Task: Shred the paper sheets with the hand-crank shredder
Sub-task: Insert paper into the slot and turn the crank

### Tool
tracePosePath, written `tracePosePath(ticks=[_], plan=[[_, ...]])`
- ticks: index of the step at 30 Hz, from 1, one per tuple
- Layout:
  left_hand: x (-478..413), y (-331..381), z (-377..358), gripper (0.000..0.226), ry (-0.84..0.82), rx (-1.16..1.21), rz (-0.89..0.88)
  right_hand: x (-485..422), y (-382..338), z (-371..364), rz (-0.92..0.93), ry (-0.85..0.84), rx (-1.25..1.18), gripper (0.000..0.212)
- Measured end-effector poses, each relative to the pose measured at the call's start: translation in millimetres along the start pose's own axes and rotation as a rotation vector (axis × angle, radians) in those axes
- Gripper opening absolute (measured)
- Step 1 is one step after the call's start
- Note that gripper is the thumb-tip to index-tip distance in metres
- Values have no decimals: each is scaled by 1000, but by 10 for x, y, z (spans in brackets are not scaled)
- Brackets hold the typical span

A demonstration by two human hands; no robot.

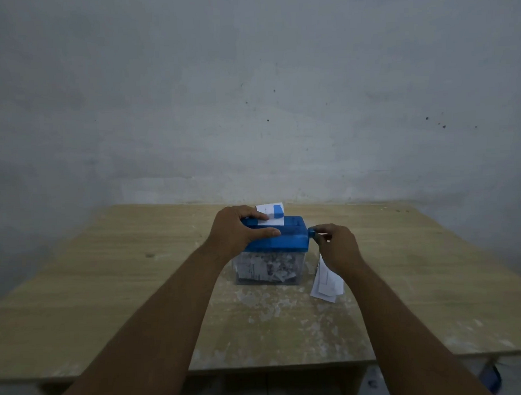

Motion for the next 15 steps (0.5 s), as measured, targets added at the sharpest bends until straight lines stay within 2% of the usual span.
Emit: tracePosePath(ticks=[3,6,9,11,15], plan=[[3,6,-1,51,-4,19,5,14,40,-41,-10,-33,49,30],[20,12,5,50,18,31,9,143,100,-109,-24,-82,39,24],[22,26,-11,49,18,48,4,386,133,-65,12,-89,-72,22],[29,32,-20,47,9,59,4,547,90,21,36,-90,-161,29],[25,26,-21,48,-5,51,13,687,100,91,-77,-125,-411,41]])
Point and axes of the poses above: each hand's wrist, its own x-axis away from the middle knuckle, its own z-axis out of the back of the hand, y = z × x, the point moved 9 cm from there along -x, towards the middle knuckle, and after that the axes turned 12 degrees about -y, right-handed, at the moved point
